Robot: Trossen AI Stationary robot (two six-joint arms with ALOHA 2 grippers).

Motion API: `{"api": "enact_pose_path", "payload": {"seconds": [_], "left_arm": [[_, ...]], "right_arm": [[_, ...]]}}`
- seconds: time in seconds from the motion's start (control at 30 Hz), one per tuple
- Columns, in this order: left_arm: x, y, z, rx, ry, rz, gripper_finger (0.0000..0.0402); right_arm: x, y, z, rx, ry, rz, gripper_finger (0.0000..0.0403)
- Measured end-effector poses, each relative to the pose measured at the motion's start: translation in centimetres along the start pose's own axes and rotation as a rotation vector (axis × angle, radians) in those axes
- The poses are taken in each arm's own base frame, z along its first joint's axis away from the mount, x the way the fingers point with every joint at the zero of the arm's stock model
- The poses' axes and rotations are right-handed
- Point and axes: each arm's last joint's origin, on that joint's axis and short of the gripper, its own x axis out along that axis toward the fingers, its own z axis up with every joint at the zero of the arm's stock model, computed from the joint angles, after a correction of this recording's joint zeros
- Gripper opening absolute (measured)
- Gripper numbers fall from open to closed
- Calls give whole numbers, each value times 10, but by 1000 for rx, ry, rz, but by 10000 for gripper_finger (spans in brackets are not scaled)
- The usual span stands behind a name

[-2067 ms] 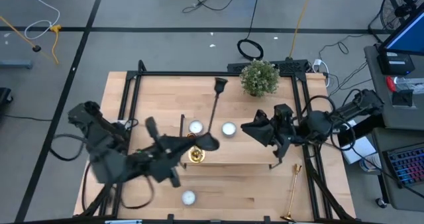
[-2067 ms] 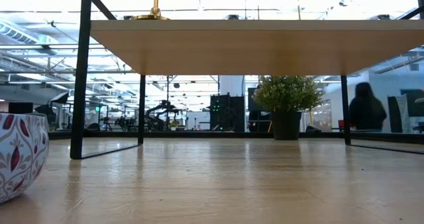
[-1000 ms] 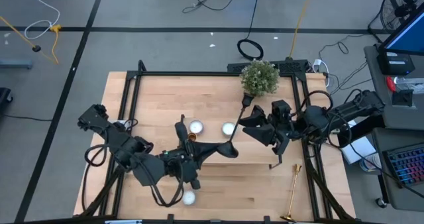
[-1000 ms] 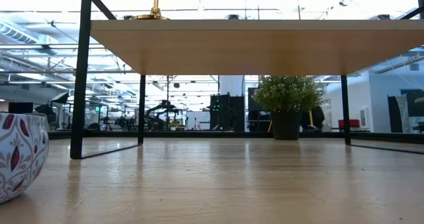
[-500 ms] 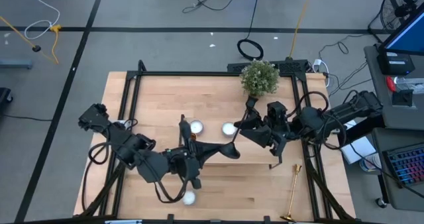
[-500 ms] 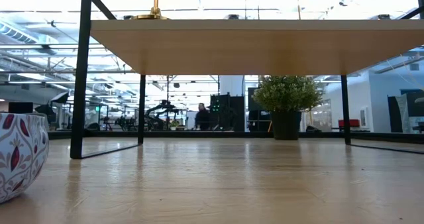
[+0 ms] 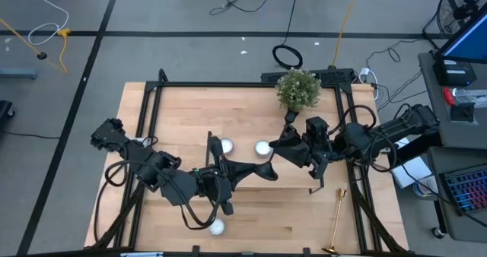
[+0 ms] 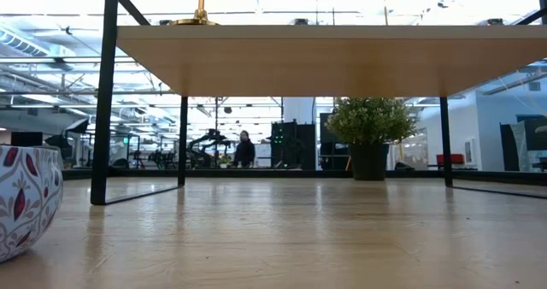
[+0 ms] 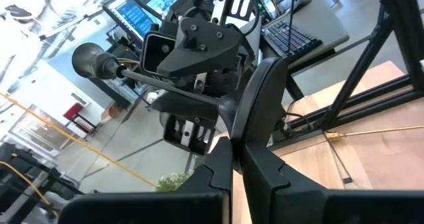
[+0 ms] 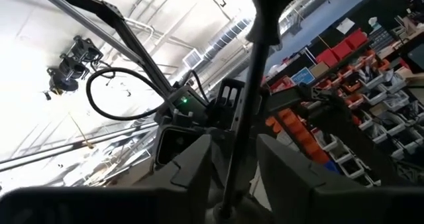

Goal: Pick & Place candle stick holders
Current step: Put the black candleholder on the shelf

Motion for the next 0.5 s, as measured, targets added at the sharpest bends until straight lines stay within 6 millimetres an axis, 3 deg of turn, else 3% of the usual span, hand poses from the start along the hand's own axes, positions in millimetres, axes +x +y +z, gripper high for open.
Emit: {"api": "enact_pose_path", "payload": {"seconds": [0.3,0.5], "left_arm": [[1,1,-1,-4,4,4,13],[0,2,0,-73,6,14,17]], "right_arm": [[0,0,0,-27,-1,5,15],[0,1,0,-33,-1,7,14]]}}
